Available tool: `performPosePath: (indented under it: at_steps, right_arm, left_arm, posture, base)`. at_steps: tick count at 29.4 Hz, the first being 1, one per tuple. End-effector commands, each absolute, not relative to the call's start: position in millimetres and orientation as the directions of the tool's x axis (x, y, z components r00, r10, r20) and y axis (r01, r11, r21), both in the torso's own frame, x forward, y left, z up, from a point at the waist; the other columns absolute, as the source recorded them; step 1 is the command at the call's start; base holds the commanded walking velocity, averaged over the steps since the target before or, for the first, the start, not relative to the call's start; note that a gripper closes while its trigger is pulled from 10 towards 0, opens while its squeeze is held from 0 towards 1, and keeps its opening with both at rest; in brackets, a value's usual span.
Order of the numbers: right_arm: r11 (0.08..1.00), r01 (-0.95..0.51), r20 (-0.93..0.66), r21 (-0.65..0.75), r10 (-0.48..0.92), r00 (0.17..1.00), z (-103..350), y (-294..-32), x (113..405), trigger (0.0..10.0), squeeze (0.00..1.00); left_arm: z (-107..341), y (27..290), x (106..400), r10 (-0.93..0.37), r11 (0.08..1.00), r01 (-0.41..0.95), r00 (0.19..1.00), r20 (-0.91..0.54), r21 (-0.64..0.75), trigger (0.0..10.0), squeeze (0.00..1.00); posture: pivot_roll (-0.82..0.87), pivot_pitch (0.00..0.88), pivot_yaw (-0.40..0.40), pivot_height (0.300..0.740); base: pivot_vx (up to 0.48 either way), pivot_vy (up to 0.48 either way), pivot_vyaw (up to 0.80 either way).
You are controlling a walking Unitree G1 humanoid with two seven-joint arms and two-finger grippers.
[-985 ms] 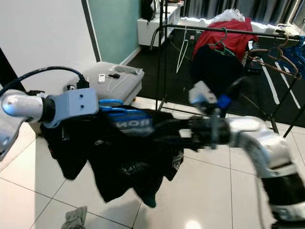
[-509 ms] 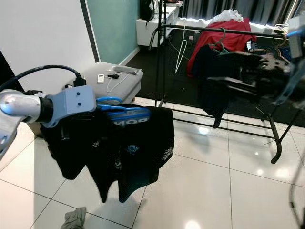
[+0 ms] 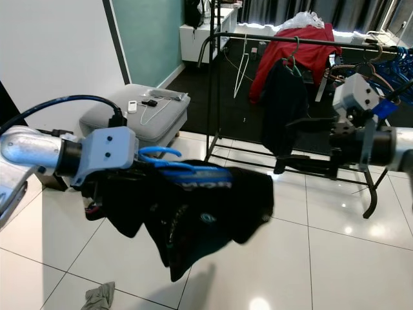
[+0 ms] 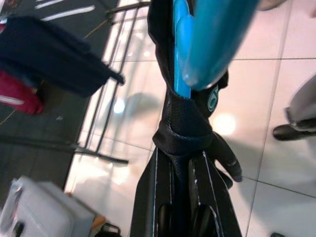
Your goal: Hang hanger
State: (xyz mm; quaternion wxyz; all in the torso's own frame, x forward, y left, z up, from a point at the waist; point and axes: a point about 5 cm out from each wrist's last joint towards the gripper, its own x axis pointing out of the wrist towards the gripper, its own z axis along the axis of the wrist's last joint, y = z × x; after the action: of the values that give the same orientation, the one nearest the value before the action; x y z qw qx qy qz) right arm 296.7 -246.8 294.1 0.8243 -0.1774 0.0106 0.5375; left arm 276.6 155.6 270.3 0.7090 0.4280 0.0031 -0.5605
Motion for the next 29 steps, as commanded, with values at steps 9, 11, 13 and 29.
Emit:
performPosePath:
  at_steps: [9,11,13,29]
  right_arm:
    - [0.171,-0.954,-0.079,-0.244,0.977,0.196,298,-197,295,10.0,0.0]
    - [0.055,-0.98,-0.077,-0.189,0.995,0.071,290,-177,285,10.0,0.0]
    - [0.028,-0.984,-0.082,-0.176,0.996,0.043,287,-173,282,10.0,0.0]
    - [0.005,-0.986,-0.076,-0.167,0.997,0.018,273,-140,285,10.0,0.0]
  left_arm:
    - [267,137,276,-0.802,-0.042,0.814,0.319,-0.506,0.579,10.0,0.0]
    - [264,133,278,-0.796,-0.024,0.818,0.332,-0.506,0.574,10.0,0.0]
    - [264,132,279,-0.794,-0.015,0.82,0.337,-0.505,0.572,10.0,0.0]
    - [271,117,278,-0.814,-0.01,0.822,0.324,-0.481,0.57,10.0,0.0]
  posture:
    - [-0.05,0.0,-0.035,0.74]
    - [-0.05,0.0,-0.035,0.74]
    - [-0.05,0.0,-0.035,0.74]
    - [-0.03,0.0,-0.043,0.74]
  base:
    - [0.0,0.0,0.0]
    - [0.0,0.0,0.0]
    - [0.0,0.0,0.0]
    - [0.0,0.0,0.0]
